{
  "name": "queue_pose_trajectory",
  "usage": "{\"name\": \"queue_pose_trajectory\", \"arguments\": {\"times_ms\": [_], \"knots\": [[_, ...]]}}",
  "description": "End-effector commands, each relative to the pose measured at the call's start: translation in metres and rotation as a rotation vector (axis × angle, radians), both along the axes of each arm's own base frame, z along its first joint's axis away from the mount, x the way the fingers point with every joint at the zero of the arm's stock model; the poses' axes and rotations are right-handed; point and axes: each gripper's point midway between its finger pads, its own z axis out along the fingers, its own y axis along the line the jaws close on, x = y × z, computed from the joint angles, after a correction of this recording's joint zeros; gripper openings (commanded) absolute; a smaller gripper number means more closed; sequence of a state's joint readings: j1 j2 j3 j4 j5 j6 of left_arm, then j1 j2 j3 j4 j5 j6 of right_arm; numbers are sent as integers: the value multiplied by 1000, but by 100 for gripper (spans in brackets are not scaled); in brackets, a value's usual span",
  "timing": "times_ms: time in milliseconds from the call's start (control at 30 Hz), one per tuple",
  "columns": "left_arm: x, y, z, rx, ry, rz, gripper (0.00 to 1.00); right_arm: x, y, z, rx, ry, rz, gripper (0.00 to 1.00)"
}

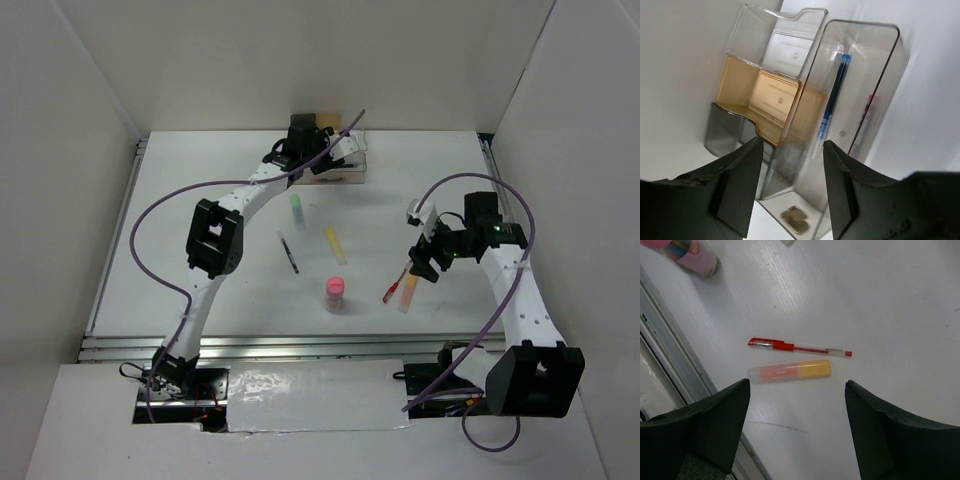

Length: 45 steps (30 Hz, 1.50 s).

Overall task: Sort the stationery into containers
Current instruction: Place the pen in the storage box, then pick up the pen from the center of the board.

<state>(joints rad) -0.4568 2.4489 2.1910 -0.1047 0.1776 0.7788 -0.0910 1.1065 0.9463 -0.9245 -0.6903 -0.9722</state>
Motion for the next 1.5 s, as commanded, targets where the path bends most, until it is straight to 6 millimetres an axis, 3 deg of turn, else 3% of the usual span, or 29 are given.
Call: {"name": "queue_pose_trajectory", "arguments": {"times_ms": [0, 33, 67, 100, 133, 167, 200, 233, 267, 300, 333, 367, 400, 433, 533, 567, 600, 833, 967, 1067, 1467], "knots": [[-5, 8, 120, -271, -84, 32, 64, 0, 10, 13, -96, -43, 167, 81], [-19, 17, 161, -337, -95, 29, 64, -7, 13, 9, -127, -11, 205, 75], [-26, 32, 171, -414, -20, 62, 64, -5, 22, 11, -154, -23, 280, 72], [-41, 34, 171, -450, 48, 24, 65, -8, 24, 9, -171, -6, 313, 69], [-63, 45, 207, -496, 43, 6, 66, -9, 27, 7, -183, 0, 339, 61], [-73, 61, 217, -546, 84, 22, 68, -7, 28, 3, -206, 7, 371, 58], [-90, 65, 196, -543, 182, 5, 70, -9, 35, -1, -218, 9, 413, 56], [-113, 76, 223, -577, 180, -2, 72, -9, 37, -8, -236, 14, 448, 54], [-124, 90, 226, -585, 197, 8, 72, -11, 39, -13, -266, 18, 481, 54], [-142, 93, 203, -578, 300, -7, 72, -8, 40, -17, -286, 7, 498, 53], [-163, 101, 218, -593, 300, -18, 74, -10, 40, -29, -311, 17, 536, 53], [-171, 112, 216, -596, 318, -7, 78, -8, 36, -35, -355, 18, 542, 53], [-183, 117, 194, -589, 388, 11, 82, -4, 39, -38, -379, -5, 570, 54], [-200, 126, 208, -607, 374, 5, 88, -2, 38, -47, -404, 4, 595, 55], [-231, 136, 200, -629, 417, 6, 90, 10, 37, -60, -463, 0, 621, 57], [-237, 140, 188, -629, 440, 23, 91, 16, 37, -62, -480, -11, 621, 57], [-245, 143, 195, -633, 423, 20, 91, 20, 37, -67, -495, -2, 633, 58], [-262, 149, 168, -647, 504, 29, 97, 40, 30, -87, -597, -50, 686, 61], [-261, 149, 160, -667, 533, 10, 99, 46, 28, -97, -642, -87, 736, 54], [-258, 151, 155, -679, 546, 14, 99, 44, 28, -104, -653, -72, 766, 48], [-255, 158, 138, -682, 569, 42, 98, 26, 32, -122, -691, -16, 886, 44]]}}
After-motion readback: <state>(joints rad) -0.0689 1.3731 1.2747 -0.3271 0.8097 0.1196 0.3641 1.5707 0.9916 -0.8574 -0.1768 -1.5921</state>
